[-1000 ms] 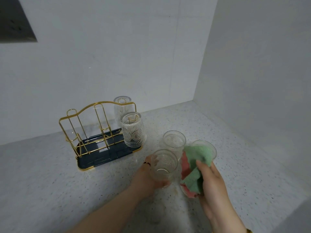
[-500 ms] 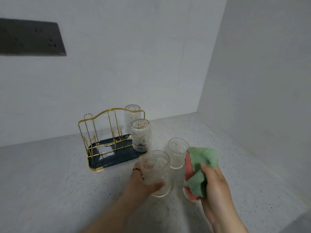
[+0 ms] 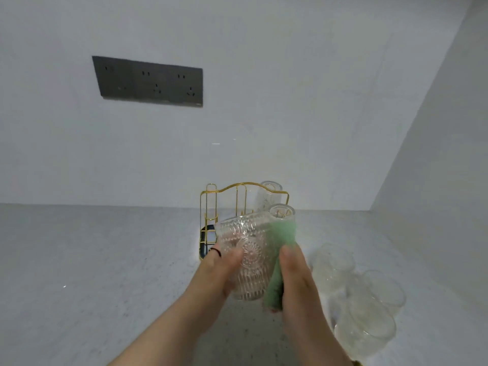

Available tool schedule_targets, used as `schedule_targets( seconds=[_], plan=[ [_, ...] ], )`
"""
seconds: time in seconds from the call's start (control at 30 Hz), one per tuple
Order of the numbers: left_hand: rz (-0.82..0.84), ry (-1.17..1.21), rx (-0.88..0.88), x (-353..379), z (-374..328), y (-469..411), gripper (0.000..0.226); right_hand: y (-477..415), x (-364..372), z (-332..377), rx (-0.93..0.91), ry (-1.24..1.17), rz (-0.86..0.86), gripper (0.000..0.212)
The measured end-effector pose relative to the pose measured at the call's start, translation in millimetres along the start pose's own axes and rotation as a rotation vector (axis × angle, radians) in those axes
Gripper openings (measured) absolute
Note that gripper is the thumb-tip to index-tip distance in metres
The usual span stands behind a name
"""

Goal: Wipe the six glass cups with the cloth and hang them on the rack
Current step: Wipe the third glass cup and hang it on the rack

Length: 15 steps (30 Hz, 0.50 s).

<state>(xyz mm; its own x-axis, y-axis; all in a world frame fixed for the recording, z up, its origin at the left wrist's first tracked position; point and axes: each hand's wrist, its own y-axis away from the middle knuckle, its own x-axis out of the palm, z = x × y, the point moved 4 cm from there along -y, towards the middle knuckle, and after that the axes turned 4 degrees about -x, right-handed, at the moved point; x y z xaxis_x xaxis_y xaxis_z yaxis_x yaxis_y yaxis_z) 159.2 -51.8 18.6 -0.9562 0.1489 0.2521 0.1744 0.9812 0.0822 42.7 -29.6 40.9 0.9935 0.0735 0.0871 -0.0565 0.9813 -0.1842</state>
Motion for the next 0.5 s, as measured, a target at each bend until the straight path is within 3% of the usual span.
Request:
schedule_targets(
  seconds=[0.03, 0.1, 0.23, 0.3, 0.33, 0.43, 0.5],
  plan=[
    [-0.031, 0.027, -0.011, -7, -7, 2, 0.068, -3, 9, -2, -0.050, 0.026, 0.076, 0.057],
    [-0.058, 0.031, 0.011, -18, -17, 4, 0.078, -7, 27, -1, -0.202, 0.136, 0.154, 0.072],
    [-0.186, -0.084, 0.059, -37, -20, -2, 0.058, -17, 52, -3, -0.580, 0.670, 0.096, 0.065],
    [-0.216, -0.092, 0.079, -42, -23, -3, 0.050, -26, 54, -5, -0.641, 0.662, 0.042, 0.061],
    [-0.208, -0.090, 0.084, -44, -24, -4, 0.057, -30, 53, -2, -0.575, 0.576, 0.041, 0.059],
    [-0.161, -0.099, 0.095, -48, -27, -6, 0.125, -38, 42, -1, -0.129, 0.063, 0.165, 0.044],
    [-0.130, -0.116, 0.106, -45, -31, -7, 0.138, -41, 39, 4, -0.011, -0.176, 0.248, 0.033]
  ],
)
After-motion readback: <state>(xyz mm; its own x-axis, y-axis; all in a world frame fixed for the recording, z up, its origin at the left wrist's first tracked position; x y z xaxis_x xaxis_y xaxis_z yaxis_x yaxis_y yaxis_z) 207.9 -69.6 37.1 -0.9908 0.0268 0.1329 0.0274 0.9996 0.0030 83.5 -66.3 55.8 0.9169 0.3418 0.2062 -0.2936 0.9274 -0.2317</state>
